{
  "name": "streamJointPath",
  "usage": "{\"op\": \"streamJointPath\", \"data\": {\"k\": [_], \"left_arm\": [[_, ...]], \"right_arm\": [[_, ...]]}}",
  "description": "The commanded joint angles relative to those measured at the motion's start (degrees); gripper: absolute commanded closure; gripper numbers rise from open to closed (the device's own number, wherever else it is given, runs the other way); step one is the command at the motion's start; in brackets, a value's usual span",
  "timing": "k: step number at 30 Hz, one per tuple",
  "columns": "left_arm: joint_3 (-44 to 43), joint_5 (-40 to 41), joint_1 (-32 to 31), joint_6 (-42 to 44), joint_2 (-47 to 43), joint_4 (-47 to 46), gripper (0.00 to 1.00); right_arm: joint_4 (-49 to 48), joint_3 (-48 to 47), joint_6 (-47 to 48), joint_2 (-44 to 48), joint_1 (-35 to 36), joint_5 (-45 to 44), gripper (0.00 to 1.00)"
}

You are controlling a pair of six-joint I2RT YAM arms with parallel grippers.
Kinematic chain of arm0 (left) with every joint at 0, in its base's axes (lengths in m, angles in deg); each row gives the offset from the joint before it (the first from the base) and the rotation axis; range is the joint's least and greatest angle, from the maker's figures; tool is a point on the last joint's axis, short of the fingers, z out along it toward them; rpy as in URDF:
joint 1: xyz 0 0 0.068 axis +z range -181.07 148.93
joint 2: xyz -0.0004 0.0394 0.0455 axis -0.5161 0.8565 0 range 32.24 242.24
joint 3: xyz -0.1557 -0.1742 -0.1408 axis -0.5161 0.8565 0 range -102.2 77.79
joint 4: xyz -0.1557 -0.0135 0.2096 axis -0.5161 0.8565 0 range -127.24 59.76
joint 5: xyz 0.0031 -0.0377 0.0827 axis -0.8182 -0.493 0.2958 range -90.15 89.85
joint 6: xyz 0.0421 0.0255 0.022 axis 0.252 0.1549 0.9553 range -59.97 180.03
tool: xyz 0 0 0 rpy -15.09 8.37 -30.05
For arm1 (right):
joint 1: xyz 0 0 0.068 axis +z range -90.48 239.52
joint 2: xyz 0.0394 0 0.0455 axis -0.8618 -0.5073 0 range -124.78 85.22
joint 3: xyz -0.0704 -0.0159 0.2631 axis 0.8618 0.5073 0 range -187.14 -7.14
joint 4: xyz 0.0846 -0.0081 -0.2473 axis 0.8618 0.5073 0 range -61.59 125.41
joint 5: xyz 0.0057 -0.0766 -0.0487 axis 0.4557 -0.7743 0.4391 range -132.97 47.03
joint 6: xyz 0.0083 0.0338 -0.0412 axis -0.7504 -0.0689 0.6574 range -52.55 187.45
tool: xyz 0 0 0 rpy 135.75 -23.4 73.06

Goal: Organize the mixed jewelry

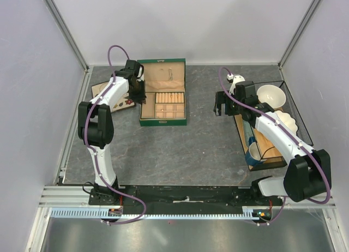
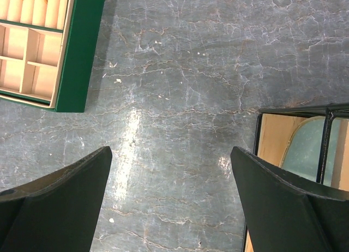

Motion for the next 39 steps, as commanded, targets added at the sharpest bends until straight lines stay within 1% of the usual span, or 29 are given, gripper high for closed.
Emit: {"op": "streamJointPath", "data": {"k": [1,10,18,22,24,25,26,28,29,30,33,39], "left_arm": [[-2.3,0.3,-0.2,2.6,-0.7,0.2,0.68],[-1.8,2.8,-0.2,4.9,-3.9,0.1,0.67],[2.6,1.3,-0.2,8.3,-13.8,-3.6,0.60],[1.9,0.3,-0.1,12.8,-17.6,-4.3,0.56],[-0.3,0.0,-0.2,15.2,-18.2,-4.3,0.49],[-1.1,-0.4,-0.2,17.9,-18.3,-4.5,0.43],[-1.9,-0.7,-0.2,19.1,-18.2,-4.7,0.34],[-4.9,-0.5,-0.2,22.6,-17.3,-5.4,0.28],[-5.7,-1.3,-0.2,24.2,-16.9,-6.0,0.16],[-7.6,-1.2,-0.2,25.4,-16.4,-6.3,0.13],[-11.5,-1.5,-0.2,30.0,-13.1,-7.0,0.07],[-18.8,-2.9,-0.2,39.3,-5.0,-8.4,0.04]], "right_arm": [[-2.0,0.5,-0.9,2.1,-0.2,1.0,0.02],[-2.2,0.4,-0.7,2.3,-0.3,0.6,0.02],[-2.2,-1.4,-0.4,1.2,-0.3,0.0,0.02],[-2.0,-2.1,0.7,0.4,-0.3,0.2,0.02],[-1.3,-3.1,1.7,-0.4,-0.3,0.5,0.02],[-1.0,-3.4,2.1,-0.6,-0.3,0.6,0.02],[-0.6,-3.8,2.9,-0.8,-0.2,0.9,0.02],[-0.3,-4.6,3.5,-1.0,-0.2,1.3,0.02],[0.1,-4.8,4.2,-1.0,-0.3,1.5,0.02],[0.3,-5.1,4.5,-0.9,-0.3,1.6,0.02],[0.5,-5.1,5.8,-0.4,-0.3,1.5,0.02],[0.5,-4.6,6.3,0.1,-0.3,2.5,0.02]]}}
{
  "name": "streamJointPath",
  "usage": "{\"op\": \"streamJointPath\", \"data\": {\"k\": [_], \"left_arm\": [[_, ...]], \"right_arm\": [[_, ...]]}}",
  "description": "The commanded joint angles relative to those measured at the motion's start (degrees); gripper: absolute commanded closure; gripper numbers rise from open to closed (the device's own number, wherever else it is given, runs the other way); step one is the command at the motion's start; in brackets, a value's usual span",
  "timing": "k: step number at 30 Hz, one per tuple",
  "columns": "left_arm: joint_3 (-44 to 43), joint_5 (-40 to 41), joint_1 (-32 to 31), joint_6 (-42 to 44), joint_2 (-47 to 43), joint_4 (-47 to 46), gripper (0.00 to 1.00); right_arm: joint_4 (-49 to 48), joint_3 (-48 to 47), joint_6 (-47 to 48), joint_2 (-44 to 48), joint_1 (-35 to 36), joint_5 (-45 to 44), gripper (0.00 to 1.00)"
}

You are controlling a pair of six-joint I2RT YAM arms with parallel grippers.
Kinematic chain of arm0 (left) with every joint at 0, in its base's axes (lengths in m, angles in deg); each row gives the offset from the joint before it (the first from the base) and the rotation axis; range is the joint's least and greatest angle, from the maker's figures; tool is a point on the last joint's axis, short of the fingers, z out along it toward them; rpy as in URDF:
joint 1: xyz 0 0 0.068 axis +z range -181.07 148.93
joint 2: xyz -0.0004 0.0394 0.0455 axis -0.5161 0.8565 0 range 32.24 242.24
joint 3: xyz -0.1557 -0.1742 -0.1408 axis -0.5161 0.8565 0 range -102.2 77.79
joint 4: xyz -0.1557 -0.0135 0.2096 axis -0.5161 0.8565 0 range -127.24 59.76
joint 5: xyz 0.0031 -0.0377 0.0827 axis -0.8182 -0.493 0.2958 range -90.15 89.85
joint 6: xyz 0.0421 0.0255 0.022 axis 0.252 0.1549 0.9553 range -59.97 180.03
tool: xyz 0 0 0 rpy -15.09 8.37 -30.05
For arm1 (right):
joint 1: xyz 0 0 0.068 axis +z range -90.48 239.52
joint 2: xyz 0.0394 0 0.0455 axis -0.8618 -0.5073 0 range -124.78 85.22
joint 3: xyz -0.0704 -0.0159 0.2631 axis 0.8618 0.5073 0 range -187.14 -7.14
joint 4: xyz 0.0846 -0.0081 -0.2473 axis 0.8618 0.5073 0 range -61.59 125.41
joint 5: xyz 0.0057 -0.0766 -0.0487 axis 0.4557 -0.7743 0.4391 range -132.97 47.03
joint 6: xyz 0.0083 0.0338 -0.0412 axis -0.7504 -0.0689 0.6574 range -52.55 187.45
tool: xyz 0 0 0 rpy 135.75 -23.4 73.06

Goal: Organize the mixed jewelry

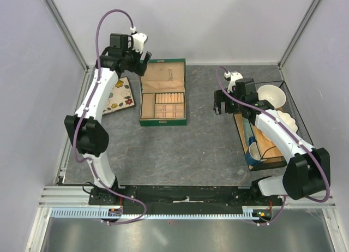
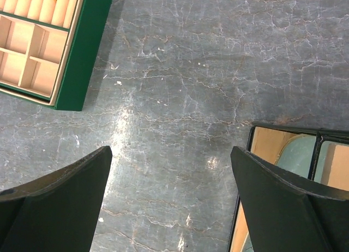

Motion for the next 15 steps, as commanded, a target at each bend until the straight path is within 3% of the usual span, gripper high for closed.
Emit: {"op": "streamJointPath", "data": {"k": [1,8,15], "left_arm": [[-5.6,-2.6,-0.2,12.2,6.4,-2.8,0.04],[-11.7,-7.9,0.1,19.8,13.3,-3.9,0.03],[-8.6,-16.0,0.8,21.9,12.6,-3.8,0.03]], "right_arm": [[-0.3,-1.7,1.5,1.4,-0.2,1.7,0.02],[-0.2,-0.2,2.2,3.0,-0.2,1.7,0.02],[-0.4,1.2,2.7,3.8,-0.2,0.9,0.02]]}}
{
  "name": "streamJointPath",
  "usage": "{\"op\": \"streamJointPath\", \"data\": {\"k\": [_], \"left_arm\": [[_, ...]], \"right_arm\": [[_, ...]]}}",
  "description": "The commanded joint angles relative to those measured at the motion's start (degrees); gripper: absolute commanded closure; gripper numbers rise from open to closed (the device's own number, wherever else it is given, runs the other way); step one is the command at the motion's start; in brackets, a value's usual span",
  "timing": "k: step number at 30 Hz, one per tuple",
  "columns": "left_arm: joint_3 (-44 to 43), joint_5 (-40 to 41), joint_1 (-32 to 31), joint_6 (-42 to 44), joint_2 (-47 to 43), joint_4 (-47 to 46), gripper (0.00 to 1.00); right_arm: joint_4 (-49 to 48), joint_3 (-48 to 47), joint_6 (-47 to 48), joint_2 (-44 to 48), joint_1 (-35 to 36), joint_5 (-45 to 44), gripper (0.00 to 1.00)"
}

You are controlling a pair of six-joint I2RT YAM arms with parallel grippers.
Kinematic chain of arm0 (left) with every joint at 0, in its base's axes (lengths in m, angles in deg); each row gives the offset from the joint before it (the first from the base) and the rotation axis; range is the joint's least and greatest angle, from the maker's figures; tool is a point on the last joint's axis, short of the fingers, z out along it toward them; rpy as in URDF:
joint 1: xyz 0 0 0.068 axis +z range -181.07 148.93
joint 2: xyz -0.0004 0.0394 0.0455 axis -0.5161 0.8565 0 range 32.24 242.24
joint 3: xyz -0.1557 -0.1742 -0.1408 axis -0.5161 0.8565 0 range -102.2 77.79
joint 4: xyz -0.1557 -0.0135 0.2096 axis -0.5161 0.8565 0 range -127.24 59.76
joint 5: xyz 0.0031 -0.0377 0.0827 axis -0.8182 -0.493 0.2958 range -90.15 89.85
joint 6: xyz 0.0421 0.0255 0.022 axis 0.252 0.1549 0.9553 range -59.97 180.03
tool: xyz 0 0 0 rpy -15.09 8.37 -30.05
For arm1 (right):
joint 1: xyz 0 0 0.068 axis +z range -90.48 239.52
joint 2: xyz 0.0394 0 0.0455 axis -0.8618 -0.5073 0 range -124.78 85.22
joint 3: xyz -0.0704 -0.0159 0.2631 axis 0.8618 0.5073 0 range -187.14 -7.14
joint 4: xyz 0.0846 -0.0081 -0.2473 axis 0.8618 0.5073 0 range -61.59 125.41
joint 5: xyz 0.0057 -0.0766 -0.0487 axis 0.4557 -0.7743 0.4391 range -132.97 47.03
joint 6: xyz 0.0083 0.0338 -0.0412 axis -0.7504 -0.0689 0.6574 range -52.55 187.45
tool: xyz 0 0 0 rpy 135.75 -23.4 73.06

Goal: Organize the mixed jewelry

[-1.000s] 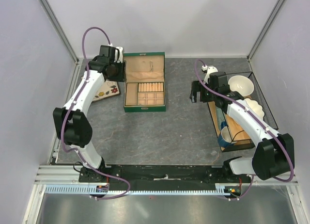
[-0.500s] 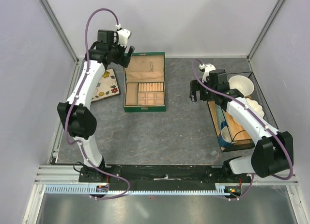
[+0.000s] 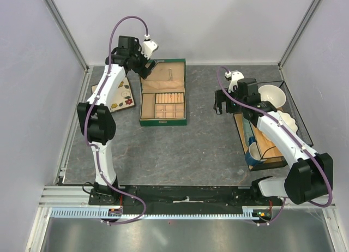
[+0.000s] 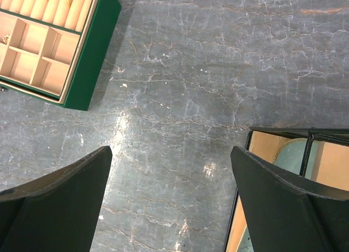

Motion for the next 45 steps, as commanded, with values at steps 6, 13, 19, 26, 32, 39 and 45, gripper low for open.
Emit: {"op": "streamJointPath", "data": {"k": [6,13,19,26,32,39,45], "left_arm": [[10.2,-15.4,0.6,4.3,-11.2,-2.0,0.04],[22.3,-16.5,0.6,4.1,-21.5,-2.4,0.05],[33.6,-18.5,0.6,2.2,-30.7,-3.6,0.05],[47.2,-22.0,0.5,1.9,-39.6,-5.3,0.05],[47.4,-20.0,-0.5,-3.9,-38.6,-10.1,0.05],[49.4,-7.9,-7.6,-7.3,-33.1,-22.7,0.05],[51.6,-0.1,-10.8,-6.9,-27.9,-30.1,0.05]], "right_arm": [[-0.8,1.6,1.0,1.5,-0.2,-0.1,0.02],[-1.3,2.3,0.9,2.2,-0.2,0.1,0.02],[-1.5,2.9,0.9,3.0,-0.2,0.4,0.02],[-1.9,3.2,0.8,2.8,-0.2,0.6,0.02],[-2.2,2.6,0.5,1.5,-0.2,0.9,0.02],[-2.3,3.0,1.1,1.8,-0.2,-0.2,0.02],[-2.2,3.8,1.8,2.9,-0.2,-1.0,0.02]]}}
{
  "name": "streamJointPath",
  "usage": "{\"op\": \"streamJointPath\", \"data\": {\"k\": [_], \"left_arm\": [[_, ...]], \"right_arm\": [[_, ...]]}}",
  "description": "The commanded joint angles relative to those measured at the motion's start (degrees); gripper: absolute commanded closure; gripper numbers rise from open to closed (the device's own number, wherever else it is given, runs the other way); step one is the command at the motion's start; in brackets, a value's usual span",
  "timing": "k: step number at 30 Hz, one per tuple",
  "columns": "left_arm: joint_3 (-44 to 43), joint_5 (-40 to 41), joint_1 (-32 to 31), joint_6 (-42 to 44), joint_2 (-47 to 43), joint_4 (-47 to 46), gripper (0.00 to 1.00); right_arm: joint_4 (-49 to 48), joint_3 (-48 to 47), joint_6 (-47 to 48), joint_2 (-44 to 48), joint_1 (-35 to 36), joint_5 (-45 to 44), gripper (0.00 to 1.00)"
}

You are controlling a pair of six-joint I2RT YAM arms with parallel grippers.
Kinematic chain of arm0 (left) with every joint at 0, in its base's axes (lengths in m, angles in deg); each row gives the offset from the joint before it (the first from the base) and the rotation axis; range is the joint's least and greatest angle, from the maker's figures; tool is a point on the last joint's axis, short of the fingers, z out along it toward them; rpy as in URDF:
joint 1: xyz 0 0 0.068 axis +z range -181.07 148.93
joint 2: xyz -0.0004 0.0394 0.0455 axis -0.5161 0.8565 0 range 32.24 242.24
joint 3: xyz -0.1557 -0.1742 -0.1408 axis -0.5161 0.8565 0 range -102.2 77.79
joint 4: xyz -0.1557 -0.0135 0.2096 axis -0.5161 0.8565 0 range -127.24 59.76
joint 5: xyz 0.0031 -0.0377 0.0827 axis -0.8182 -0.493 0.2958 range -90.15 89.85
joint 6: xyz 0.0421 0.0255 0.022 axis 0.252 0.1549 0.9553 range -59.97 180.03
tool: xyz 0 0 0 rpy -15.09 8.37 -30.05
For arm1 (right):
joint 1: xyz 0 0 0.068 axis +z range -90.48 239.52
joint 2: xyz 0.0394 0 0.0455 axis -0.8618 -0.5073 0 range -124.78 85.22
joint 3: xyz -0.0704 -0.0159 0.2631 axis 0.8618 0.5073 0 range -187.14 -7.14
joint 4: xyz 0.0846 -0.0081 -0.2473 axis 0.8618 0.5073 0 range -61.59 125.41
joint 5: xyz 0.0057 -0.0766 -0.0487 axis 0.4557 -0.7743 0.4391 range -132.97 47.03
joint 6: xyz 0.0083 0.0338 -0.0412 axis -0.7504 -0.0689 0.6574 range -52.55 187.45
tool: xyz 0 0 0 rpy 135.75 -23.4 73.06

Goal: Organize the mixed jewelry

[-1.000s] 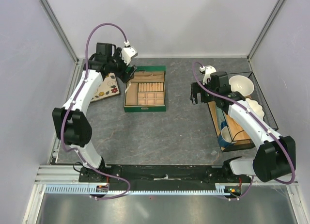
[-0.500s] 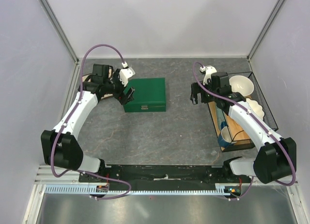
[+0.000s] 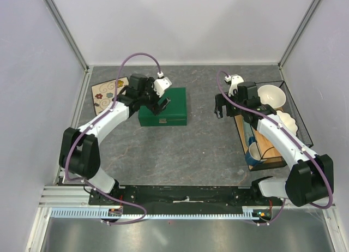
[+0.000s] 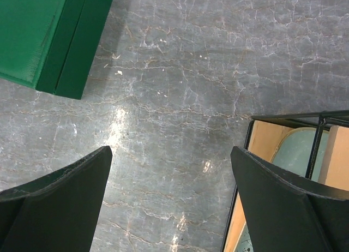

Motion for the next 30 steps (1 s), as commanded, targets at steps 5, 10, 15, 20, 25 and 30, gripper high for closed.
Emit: {"op": "streamJointPath", "data": {"k": [5,10,15,20,25,30], "left_arm": [[3.1,8.9,-1.7,-0.4,5.3,-10.8,0.05],[6.5,10.7,-2.7,0.9,6.2,-12.2,0.05],[8.8,11.8,-3.8,0.5,5.5,-12.8,0.05],[6.7,13.0,-3.5,-4.5,2.1,-12.7,0.05],[0.1,13.6,-1.0,-12.4,-2.9,-8.9,0.05],[-6.4,11.3,3.4,-19.1,-6.6,-4.6,0.04]], "right_arm": [[-1.5,1.0,1.1,1.9,-0.4,-1.1,0.02],[-1.5,1.0,1.1,1.7,-0.5,-0.7,0.02],[-1.5,0.9,1.0,1.7,-0.7,-0.6,0.02],[-1.5,0.5,0.8,0.9,-0.7,-0.6,0.02],[-1.4,-1.4,0.8,0.5,-0.7,-3.1,0.02],[-1.3,-5.3,1.8,0.3,-0.7,-5.4,0.02]]}}
